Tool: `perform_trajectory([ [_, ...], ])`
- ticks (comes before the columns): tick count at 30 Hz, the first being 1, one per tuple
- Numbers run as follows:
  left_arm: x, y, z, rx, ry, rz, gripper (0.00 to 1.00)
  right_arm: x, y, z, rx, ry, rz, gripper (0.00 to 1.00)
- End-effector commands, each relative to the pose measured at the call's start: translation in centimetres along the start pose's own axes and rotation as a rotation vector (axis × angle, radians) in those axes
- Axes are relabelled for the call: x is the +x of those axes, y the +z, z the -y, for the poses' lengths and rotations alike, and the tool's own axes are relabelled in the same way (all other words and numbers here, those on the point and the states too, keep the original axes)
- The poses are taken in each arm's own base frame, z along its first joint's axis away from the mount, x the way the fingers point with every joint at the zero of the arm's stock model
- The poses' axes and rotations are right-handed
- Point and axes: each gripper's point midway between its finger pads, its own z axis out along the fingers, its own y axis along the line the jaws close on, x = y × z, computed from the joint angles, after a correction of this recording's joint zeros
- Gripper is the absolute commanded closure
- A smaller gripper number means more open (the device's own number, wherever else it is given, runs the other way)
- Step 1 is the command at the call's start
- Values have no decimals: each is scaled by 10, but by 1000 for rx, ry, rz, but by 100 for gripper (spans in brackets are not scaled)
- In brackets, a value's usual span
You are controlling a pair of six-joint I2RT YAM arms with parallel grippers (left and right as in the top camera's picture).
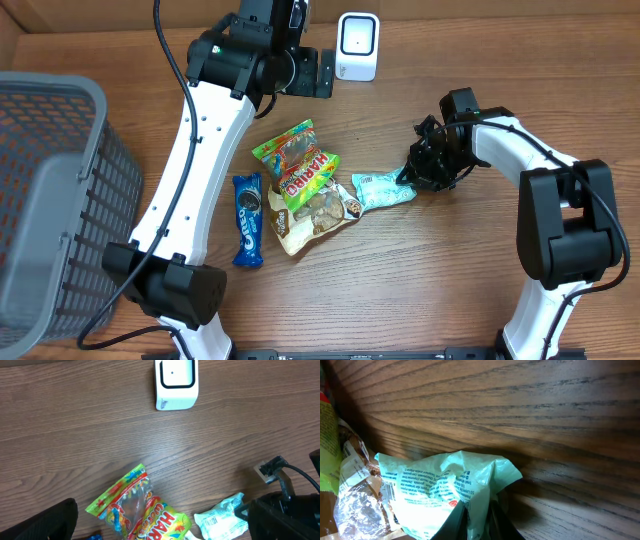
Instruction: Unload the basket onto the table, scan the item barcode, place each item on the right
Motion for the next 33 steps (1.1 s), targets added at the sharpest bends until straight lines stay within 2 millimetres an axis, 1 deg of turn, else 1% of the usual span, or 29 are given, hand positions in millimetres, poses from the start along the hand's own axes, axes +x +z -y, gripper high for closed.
perform_trajectory([
  [1,-1,2,4,9,-1,2,0,-1,0,21,109,-2,11,88],
  [11,-1,1,3,7,-1,3,0,-2,0,21,109,-9,11,88],
  [15,-4,-1,2,7,-5,15,0,-3,1,21,107,-12,16,88],
  [19,-15,-19,-2,4,-2,61,0,-3,1,21,107,-14,18,89],
  [22,-23,-38,-4,7,-8,104,0,-4,1,21,107,-15,19,89],
  [25,-25,-51,-6,6,-11,123,0,-4,1,21,106,-15,21,89],
  [27,-23,-54,-6,6,-12,121,0,-5,1,21,106,-20,22,89],
  [33,-22,-54,-6,6,-11,117,0,-5,1,20,105,-22,25,89],
])
